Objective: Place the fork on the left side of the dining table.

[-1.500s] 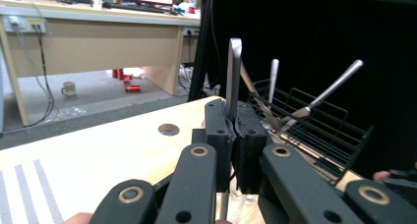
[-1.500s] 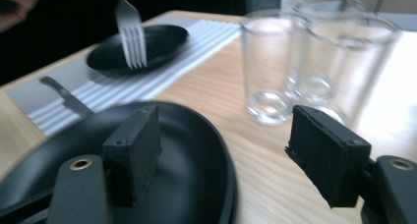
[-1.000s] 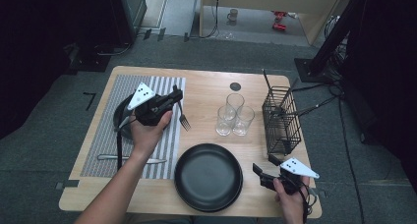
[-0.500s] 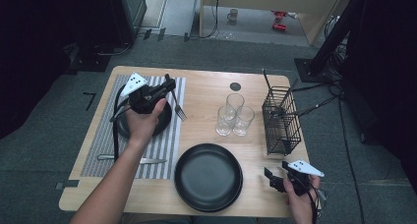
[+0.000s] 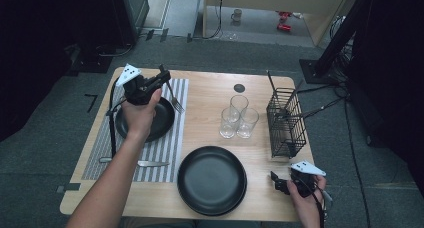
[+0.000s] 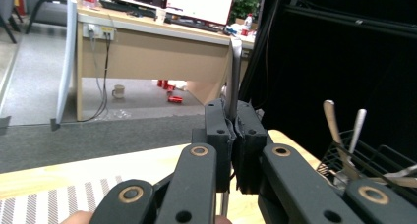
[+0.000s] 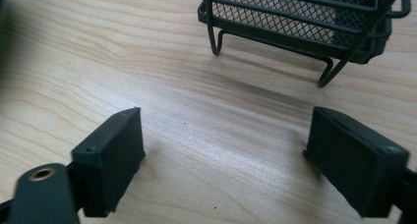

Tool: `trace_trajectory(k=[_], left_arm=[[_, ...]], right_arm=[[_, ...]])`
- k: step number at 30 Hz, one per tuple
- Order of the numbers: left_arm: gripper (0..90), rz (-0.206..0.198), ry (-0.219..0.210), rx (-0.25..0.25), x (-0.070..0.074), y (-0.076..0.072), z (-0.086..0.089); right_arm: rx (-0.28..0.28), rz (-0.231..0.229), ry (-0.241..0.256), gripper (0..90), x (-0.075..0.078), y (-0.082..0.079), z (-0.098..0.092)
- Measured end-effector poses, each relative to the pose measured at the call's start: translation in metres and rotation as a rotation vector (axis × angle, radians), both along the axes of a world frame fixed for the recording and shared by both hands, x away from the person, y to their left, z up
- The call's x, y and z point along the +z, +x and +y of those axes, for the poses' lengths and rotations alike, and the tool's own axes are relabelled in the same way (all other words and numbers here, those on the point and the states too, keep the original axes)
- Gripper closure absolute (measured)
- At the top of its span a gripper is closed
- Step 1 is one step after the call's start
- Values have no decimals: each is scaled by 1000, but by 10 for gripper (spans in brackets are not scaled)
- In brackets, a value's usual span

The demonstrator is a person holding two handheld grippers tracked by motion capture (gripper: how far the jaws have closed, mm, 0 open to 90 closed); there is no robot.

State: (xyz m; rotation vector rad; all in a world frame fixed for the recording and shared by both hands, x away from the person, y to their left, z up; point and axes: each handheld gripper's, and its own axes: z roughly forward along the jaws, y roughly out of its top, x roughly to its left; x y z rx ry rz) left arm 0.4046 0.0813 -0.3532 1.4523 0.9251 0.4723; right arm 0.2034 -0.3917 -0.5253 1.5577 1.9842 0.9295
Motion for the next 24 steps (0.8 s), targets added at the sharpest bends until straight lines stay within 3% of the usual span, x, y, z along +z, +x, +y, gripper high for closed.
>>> trace_trajectory(k=[2,7,11,24], left_arm=[[883,-1,11,7,1,5,-2],[883,-7,11,21,3,17,-8],[882,6,-13,46,-1,32,-9],[880,26,35,210,-25,80,-5]], right_arm=[[2,5,-33,102,-1,2,5],[0,12,-35,76,-1,4,6],[-6,13,-38,65,-1,4,6],[-8,17,-35,65,-1,4,6]])
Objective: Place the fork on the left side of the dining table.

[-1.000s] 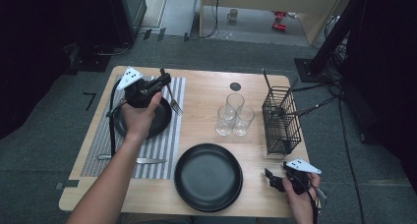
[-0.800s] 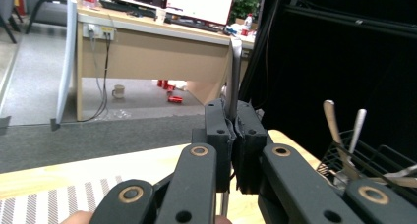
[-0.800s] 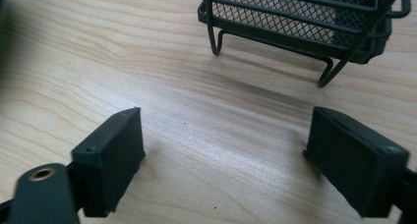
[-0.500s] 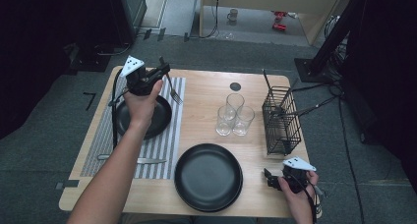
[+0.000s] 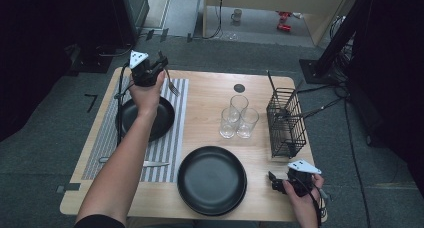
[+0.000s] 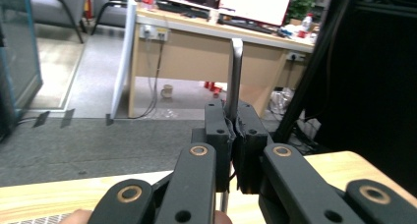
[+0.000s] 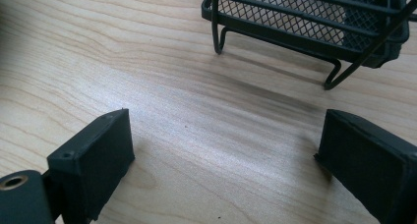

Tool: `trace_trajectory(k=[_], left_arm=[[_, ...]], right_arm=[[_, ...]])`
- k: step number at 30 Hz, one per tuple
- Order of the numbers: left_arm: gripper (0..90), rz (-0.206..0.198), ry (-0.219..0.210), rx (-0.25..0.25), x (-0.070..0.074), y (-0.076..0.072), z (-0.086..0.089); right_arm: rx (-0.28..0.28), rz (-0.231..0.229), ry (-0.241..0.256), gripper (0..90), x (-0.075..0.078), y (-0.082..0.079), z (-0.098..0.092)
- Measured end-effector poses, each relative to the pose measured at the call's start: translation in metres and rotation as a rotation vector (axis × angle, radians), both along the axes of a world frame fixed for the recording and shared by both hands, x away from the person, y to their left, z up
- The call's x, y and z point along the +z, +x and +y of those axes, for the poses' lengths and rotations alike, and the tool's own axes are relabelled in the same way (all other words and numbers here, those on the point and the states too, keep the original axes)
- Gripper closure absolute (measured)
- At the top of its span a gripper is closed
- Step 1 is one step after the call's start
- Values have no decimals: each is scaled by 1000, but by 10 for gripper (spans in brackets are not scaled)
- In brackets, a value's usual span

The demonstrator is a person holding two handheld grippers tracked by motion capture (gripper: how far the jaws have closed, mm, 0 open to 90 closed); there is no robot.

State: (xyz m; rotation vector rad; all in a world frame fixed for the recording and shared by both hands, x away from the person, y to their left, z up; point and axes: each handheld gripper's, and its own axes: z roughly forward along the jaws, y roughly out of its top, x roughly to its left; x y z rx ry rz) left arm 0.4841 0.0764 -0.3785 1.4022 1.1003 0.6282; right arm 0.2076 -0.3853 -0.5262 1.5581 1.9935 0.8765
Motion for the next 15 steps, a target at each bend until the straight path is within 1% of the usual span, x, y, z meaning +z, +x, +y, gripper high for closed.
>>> trace_trajectory(k=[3,7,11,13,15], left_arm=[[878,19,-22,17,-8,8,1],[877,28,-18,35,-19,18,-2],[878,40,-31,56,-27,28,-5],[878,42,-26,68,-33,32,-7],[878,45,-36,78,-39,37,-8]], right_arm=[[0,0,0,65,0,0,0],[0,-1,1,65,0,0,0],[0,-1,1,65,0,0,0],[0,-1,1,65,0,0,0],[0,-1,1,65,0,0,0]])
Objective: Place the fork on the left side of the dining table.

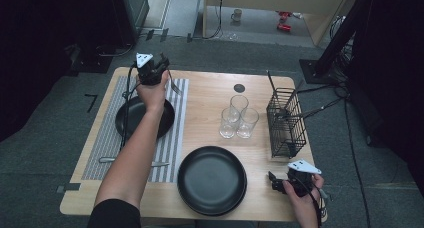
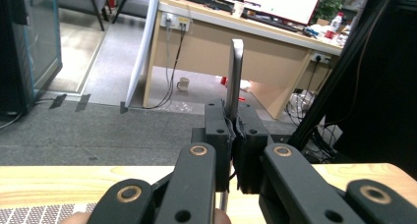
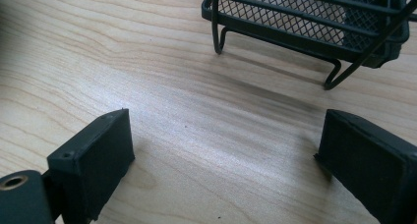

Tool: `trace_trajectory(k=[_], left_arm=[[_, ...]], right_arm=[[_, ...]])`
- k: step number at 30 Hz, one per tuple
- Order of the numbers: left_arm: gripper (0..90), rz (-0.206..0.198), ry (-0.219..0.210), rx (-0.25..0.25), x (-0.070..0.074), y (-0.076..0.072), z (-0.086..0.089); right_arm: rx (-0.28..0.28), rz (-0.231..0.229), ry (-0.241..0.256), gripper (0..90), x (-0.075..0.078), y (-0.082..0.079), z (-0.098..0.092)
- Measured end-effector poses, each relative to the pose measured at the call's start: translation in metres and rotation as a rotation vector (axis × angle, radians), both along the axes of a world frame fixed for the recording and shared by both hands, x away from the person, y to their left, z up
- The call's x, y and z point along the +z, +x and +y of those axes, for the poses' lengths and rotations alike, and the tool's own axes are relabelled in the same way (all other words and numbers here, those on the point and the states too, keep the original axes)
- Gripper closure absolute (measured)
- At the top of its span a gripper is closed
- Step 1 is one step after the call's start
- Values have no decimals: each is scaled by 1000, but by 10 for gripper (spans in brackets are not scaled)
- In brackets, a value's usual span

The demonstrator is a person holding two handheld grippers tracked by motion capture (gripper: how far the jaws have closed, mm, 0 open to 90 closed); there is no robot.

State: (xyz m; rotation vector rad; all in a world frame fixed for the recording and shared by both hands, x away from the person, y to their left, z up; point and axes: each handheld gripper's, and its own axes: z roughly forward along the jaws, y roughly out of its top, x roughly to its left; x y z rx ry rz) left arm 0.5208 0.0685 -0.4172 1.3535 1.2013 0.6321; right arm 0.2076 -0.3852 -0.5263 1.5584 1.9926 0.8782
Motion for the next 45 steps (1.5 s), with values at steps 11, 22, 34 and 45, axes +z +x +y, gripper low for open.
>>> trace_trajectory(k=[11,22,34,45], left_arm=[[881,31,-52,84,-28,24,12],[868,100,11,60,-28,27,18],[887,169,-65,-15,-27,13,42],[886,171,-186,-28,-29,16,52]], right_arm=[[1,-2,-3,65,0,0,0],[1,0,-1,65,0,0,0],[2,1,-2,65,0,0,0],[5,-2,-3,66,0,0,0]])
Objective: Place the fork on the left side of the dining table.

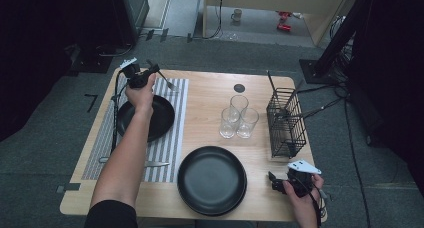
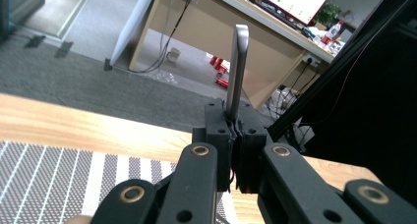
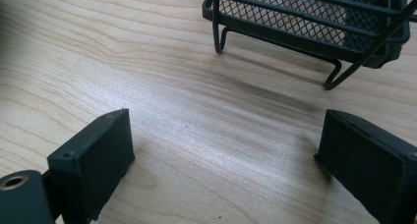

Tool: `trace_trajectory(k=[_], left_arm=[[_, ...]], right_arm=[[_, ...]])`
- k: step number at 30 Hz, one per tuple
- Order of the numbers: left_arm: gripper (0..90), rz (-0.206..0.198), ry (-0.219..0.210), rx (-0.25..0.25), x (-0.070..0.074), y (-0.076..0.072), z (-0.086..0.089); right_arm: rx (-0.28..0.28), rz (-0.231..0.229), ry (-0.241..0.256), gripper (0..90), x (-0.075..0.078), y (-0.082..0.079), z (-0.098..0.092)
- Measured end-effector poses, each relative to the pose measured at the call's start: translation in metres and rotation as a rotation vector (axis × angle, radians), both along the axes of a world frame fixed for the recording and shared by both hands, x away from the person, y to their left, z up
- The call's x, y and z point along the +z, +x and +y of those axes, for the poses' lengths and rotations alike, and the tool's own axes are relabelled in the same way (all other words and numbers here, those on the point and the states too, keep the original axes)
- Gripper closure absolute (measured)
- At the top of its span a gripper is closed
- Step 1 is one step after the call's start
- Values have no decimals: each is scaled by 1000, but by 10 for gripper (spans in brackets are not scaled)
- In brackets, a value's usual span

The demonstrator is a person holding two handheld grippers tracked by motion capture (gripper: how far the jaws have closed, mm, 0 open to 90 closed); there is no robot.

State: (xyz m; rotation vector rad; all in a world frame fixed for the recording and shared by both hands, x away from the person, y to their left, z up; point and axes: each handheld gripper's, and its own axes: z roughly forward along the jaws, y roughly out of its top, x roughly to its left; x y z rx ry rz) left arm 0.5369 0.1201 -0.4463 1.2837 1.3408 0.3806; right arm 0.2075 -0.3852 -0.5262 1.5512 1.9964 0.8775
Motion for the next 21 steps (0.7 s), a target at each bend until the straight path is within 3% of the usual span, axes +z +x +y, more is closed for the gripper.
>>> trace_trajectory(k=[1,5,6,9,12,17,21], left_arm=[[886,20,-17,-1,-6,3,3],[885,28,-13,22,-13,6,7],[886,33,-41,33,-19,7,12],[882,39,-52,38,-23,8,16],[871,37,-41,49,-26,9,20],[812,56,27,75,-30,9,29],[743,62,3,87,-35,9,38]], right_arm=[[-1,0,0,66,0,0,0],[0,0,0,66,0,0,0],[0,0,0,66,0,0,0],[-1,1,1,66,0,0,0],[-1,1,1,66,0,0,0],[-1,0,0,66,0,0,0],[-1,0,0,67,0,0,0]])
